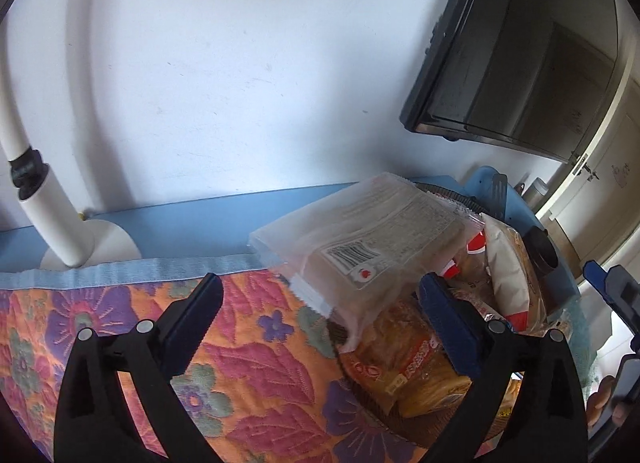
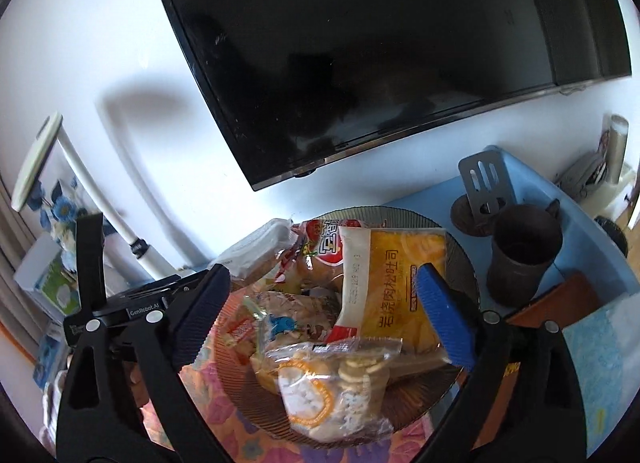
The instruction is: Organize snacks
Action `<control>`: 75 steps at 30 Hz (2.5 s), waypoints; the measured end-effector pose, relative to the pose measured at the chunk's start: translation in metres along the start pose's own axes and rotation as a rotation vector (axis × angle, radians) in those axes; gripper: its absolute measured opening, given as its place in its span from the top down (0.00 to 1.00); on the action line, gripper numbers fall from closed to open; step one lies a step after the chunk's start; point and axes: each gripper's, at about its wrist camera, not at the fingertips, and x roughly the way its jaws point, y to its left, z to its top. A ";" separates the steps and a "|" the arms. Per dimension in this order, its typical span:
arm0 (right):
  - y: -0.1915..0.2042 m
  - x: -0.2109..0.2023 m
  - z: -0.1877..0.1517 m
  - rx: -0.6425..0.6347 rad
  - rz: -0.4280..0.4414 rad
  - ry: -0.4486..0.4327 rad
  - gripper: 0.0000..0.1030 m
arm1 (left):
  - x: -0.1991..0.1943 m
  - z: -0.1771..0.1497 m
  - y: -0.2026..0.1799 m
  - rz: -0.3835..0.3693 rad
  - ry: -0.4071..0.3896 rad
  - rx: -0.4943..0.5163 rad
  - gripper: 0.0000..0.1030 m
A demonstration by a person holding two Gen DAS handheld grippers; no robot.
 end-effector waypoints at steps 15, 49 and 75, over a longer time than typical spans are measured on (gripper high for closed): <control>0.070 -0.014 -0.085 -0.117 -0.043 0.050 0.03 | -0.062 -0.049 0.018 0.156 -0.120 -0.016 0.05; 0.049 0.040 -0.158 -0.126 -0.297 0.125 0.03 | -0.030 -0.145 -0.002 0.362 -0.152 0.092 0.05; 0.052 0.039 -0.158 -0.152 -0.296 0.117 0.03 | -0.031 -0.146 0.000 0.373 -0.149 0.107 0.05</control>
